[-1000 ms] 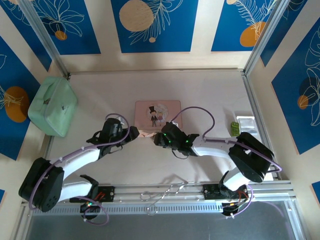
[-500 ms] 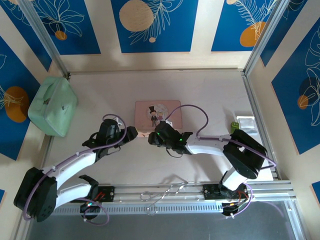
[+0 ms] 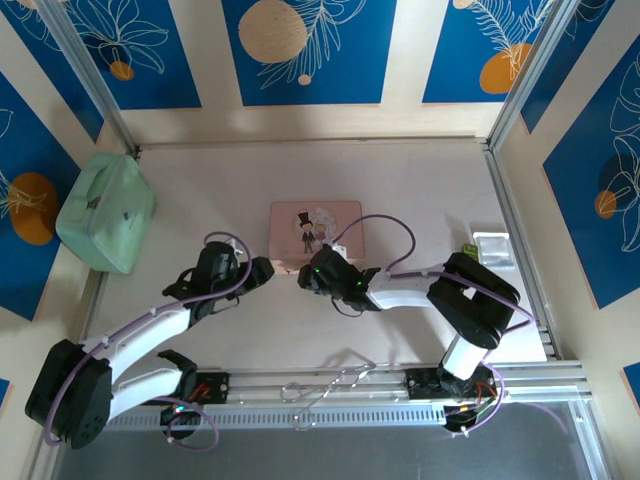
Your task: Unlock the padlock with the key
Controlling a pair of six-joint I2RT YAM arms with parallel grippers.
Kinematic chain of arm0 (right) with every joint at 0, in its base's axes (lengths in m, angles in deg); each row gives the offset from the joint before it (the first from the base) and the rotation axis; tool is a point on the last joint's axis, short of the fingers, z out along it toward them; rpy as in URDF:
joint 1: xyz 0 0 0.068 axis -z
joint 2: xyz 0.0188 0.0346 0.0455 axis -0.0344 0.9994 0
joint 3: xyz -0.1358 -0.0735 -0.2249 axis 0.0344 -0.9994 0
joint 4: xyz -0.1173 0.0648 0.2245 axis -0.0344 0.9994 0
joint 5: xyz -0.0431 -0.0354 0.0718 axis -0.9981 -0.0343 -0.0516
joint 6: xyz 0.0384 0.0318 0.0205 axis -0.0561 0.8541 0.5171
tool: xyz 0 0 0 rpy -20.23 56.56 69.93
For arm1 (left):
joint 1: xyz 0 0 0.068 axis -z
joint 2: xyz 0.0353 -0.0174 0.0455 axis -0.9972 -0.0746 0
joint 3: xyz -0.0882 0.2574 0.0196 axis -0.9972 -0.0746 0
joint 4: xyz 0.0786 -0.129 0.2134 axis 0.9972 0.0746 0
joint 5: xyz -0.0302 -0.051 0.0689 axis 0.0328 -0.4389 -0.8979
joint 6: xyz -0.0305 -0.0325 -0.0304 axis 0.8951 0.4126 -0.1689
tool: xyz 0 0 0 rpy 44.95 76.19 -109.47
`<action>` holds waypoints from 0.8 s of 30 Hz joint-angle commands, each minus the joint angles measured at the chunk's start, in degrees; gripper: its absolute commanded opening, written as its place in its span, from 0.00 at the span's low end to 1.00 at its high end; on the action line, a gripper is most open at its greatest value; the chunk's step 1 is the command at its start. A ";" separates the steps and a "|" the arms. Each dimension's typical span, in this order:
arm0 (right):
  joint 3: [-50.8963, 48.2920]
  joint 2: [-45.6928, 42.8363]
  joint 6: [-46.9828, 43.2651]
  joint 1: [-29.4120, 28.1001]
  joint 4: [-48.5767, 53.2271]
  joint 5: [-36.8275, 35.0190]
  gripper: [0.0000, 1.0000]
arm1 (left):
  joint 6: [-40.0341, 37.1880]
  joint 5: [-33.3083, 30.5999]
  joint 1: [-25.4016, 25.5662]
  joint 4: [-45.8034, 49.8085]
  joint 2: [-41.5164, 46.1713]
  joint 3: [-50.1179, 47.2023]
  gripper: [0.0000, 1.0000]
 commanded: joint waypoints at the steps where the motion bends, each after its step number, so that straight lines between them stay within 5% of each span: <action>1: -1.25 1.66 1.32 0.77 -2.24 0.78 0.52 | 0.70 0.48 -0.70 -0.57 0.29 -0.94 0.60; 24: -1.16 0.45 -1.88 0.16 1.45 1.76 0.36 | 1.78 -0.34 -0.70 0.80 1.52 -2.10 0.59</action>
